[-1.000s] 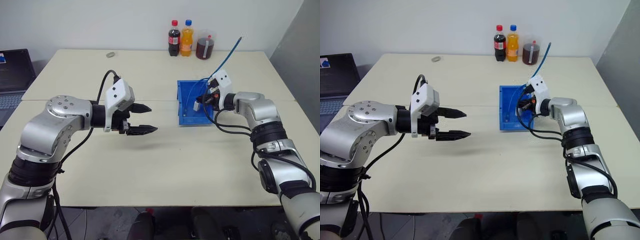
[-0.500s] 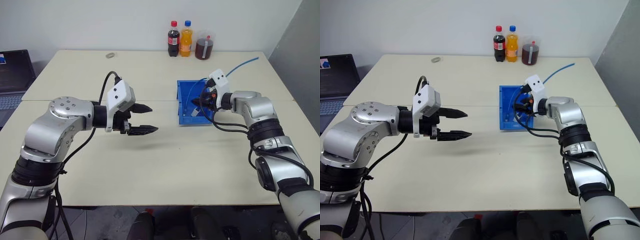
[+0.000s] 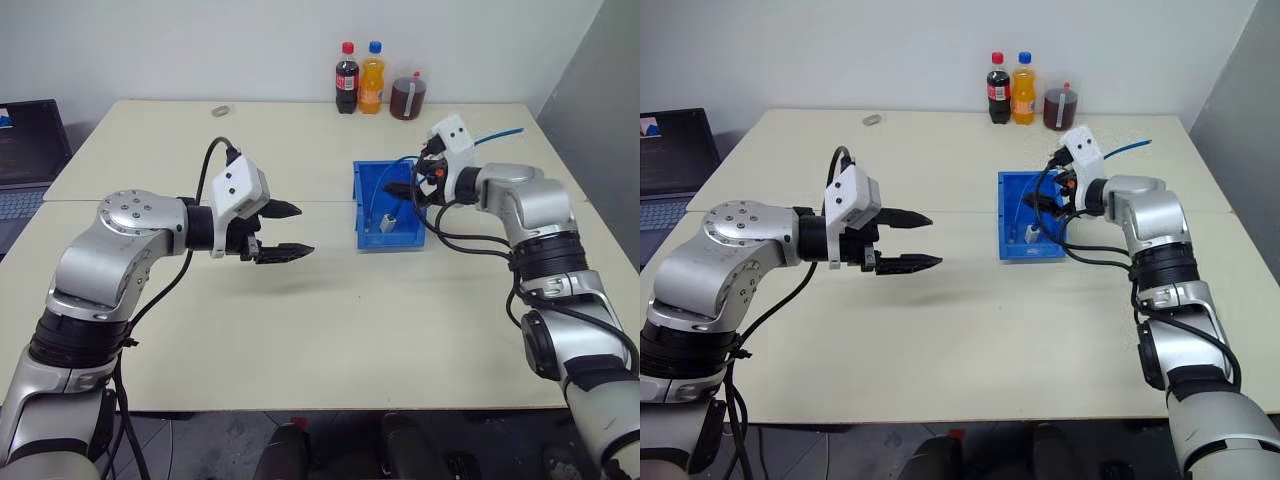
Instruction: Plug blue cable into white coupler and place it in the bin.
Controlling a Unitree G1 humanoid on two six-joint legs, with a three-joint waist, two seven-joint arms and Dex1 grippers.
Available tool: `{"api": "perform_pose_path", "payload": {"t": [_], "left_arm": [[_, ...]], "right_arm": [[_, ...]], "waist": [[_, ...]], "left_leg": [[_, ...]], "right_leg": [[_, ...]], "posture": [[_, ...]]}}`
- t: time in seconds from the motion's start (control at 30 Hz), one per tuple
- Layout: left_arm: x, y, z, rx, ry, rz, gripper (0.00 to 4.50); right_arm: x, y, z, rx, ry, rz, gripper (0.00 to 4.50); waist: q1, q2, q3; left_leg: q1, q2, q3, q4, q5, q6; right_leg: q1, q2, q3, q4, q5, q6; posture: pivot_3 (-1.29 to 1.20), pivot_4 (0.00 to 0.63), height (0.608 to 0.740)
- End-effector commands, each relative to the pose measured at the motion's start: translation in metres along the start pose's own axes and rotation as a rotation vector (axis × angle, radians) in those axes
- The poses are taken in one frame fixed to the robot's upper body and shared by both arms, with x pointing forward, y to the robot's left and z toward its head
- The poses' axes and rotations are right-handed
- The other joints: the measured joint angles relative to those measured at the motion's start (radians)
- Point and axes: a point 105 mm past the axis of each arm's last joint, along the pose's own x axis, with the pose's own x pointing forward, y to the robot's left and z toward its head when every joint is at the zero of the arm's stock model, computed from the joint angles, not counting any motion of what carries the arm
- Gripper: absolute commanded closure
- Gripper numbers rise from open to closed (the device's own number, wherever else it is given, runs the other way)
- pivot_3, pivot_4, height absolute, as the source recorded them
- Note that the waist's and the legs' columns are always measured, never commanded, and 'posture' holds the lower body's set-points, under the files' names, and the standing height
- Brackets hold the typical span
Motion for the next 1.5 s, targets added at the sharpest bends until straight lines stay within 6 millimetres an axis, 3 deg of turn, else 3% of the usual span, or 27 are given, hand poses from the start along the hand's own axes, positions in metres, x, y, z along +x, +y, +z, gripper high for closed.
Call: {"api": "perform_pose_path", "payload": {"t": [0.03,0.27,0.47,0.7,0.87,1.03,1.1,1.4,1.5], "left_arm": [[-0.003,0.004,0.007,0.040,-0.022,0.025,0.89],[-0.003,0.009,0.007,0.066,-0.052,0.061,0.89],[0.000,0.010,0.002,0.047,-0.062,0.081,0.89],[0.005,0.015,-0.008,0.069,-0.066,0.162,0.89],[0.015,0.010,-0.011,0.054,-0.093,0.164,0.89],[0.015,0.011,-0.011,0.043,-0.102,0.172,0.89],[0.014,0.012,-0.013,0.040,-0.102,0.176,0.89],[0.018,0.015,-0.012,0.041,-0.107,0.172,0.89],[0.018,0.015,-0.012,0.043,-0.110,0.170,0.89]], "right_arm": [[-0.018,-0.003,0.021,-0.058,-0.061,-0.027,0.01],[-0.040,-0.004,0.034,-0.049,-0.160,-0.107,0.01],[-0.055,-0.025,0.035,0.021,-0.276,-0.326,0.01],[-0.061,0.000,0.002,0.053,-0.302,-0.318,0.01],[-0.057,-0.005,-0.022,0.037,-0.268,-0.437,0.01],[-0.055,-0.014,-0.024,0.033,-0.236,-0.480,0.01],[-0.048,-0.014,-0.025,0.020,-0.200,-0.449,0.01],[0.005,-0.017,0.029,0.018,-0.197,-0.299,0.01],[0.022,-0.017,0.035,0.003,-0.192,-0.279,0.01]], "waist": [[0.001,0.000,0.000],[0.001,0.000,0.000],[0.001,0.000,0.000],[0.003,0.000,0.000],[0.002,0.000,0.000],[0.001,0.000,0.000],[0.001,0.000,0.000],[-0.005,0.000,0.000],[-0.004,0.000,0.000]], "left_leg": [[0.000,0.000,0.000,0.000,0.000,0.000],[0.000,0.000,0.000,0.002,0.000,0.000],[0.000,0.000,0.000,0.003,0.000,0.000],[0.000,0.000,-0.001,0.004,0.000,0.000],[0.001,0.000,0.000,0.005,0.000,0.000],[0.002,0.000,0.001,0.005,0.000,0.000],[0.002,0.000,0.001,0.005,0.000,0.000],[0.004,0.000,0.003,0.005,0.000,0.000],[0.004,0.000,0.002,0.005,0.000,0.000]], "right_leg": [[0.000,0.000,0.000,0.000,0.000,0.000],[0.000,0.000,0.000,0.001,0.000,0.000],[0.000,0.000,0.000,0.004,0.000,0.000],[0.000,0.000,0.000,0.006,0.000,0.000],[0.000,0.000,0.001,0.009,0.000,0.000],[0.000,0.000,0.002,0.010,0.000,0.000],[0.000,0.000,0.002,0.010,0.000,0.000],[0.000,0.001,0.003,0.012,0.000,0.000],[0.000,0.001,0.003,0.011,0.000,0.000]], "posture": [[0.00,0.150,0.740],[0.00,0.150,0.740],[0.00,0.150,0.740],[0.00,0.150,0.740],[0.00,0.150,0.740],[0.00,0.150,0.740],[0.00,0.150,0.740],[0.00,0.150,0.740],[0.00,0.150,0.740]]}}
